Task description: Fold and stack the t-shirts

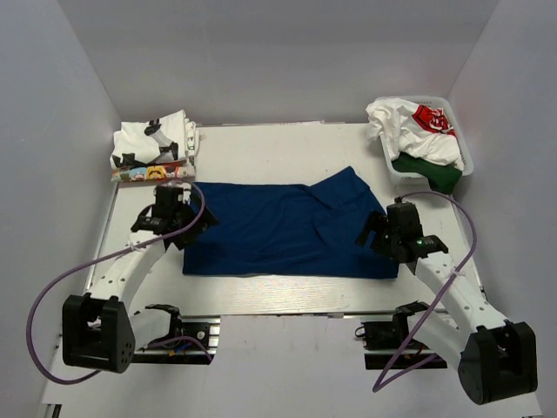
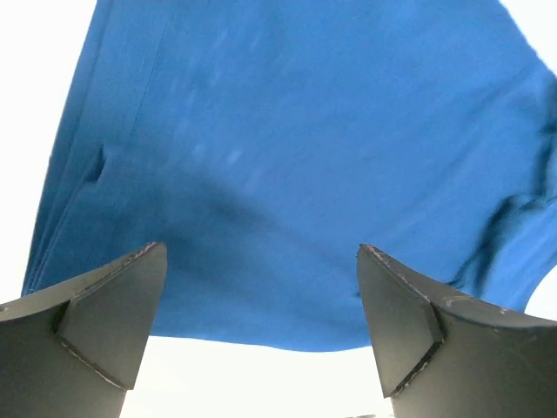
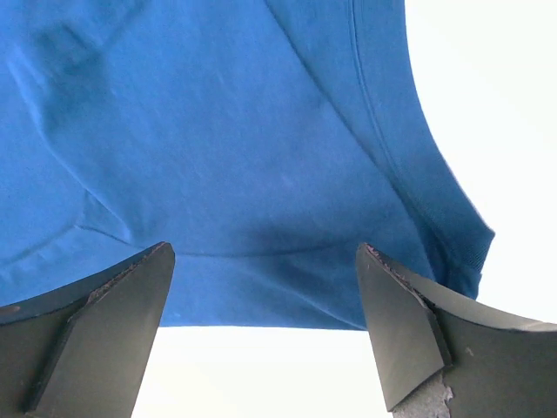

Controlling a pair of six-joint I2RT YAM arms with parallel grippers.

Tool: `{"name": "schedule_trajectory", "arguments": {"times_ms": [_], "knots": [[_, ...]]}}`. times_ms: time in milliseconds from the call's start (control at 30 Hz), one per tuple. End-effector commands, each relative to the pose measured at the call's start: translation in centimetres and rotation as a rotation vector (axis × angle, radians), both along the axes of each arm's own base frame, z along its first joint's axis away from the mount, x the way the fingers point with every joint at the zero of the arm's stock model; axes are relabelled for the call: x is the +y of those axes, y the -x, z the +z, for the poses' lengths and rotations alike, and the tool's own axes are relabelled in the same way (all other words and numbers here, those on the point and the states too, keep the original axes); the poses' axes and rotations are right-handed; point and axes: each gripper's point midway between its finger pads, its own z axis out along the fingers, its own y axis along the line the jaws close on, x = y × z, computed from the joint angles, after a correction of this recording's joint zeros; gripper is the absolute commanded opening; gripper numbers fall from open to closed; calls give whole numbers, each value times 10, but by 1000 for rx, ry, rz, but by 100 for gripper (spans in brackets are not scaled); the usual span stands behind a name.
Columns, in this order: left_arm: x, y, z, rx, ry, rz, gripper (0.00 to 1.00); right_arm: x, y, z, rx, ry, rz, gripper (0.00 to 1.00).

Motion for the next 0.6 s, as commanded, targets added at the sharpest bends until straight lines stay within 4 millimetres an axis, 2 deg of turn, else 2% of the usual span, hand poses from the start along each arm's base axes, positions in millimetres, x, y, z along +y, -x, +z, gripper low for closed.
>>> {"name": "schedule_trajectory", "arguments": {"times_ms": [0,33,67,133,167,200,233,267,300,333,367,433,467,500,567], "knots": [[22,-34,42,-94,-76,105,100,-5,-23,26,-67,53,-5,90],[37,-42,45,-95,-147,161,100,-5,-32,38,-95,54,-12,90],[40,-57,47,-78,-172,176,100,-4,-47,56,-137,57,-25,90],[47,-73,42,-56,-220,206,100,-2,-60,64,-149,47,-35,90],[49,-87,48,-67,-235,220,100,2,-69,75,-185,31,-32,90],[56,-97,27,-7,-272,238,100,5,-75,79,-201,20,-29,90],[56,-105,22,8,-276,236,100,9,-78,73,-175,13,-13,90],[57,-122,29,-11,-285,248,100,14,-86,83,-203,1,-7,90],[58,-131,26,-11,-301,247,100,13,-89,83,-201,0,-13,90],[57,-140,21,-9,-309,237,100,14,-92,74,-169,8,-10,90],[56,-152,11,12,-314,233,100,16,-97,80,-179,7,-5,90],[60,-166,5,11,-345,243,100,15,-103,76,-156,29,-5,90],[60,-178,9,-6,-350,252,100,14,-103,69,-127,42,-5,90],[65,-182,-5,22,-385,255,100,12,-105,65,-106,53,-13,90],[65,-197,-4,10,-391,263,100,14,-107,58,-88,62,0,90]]}}
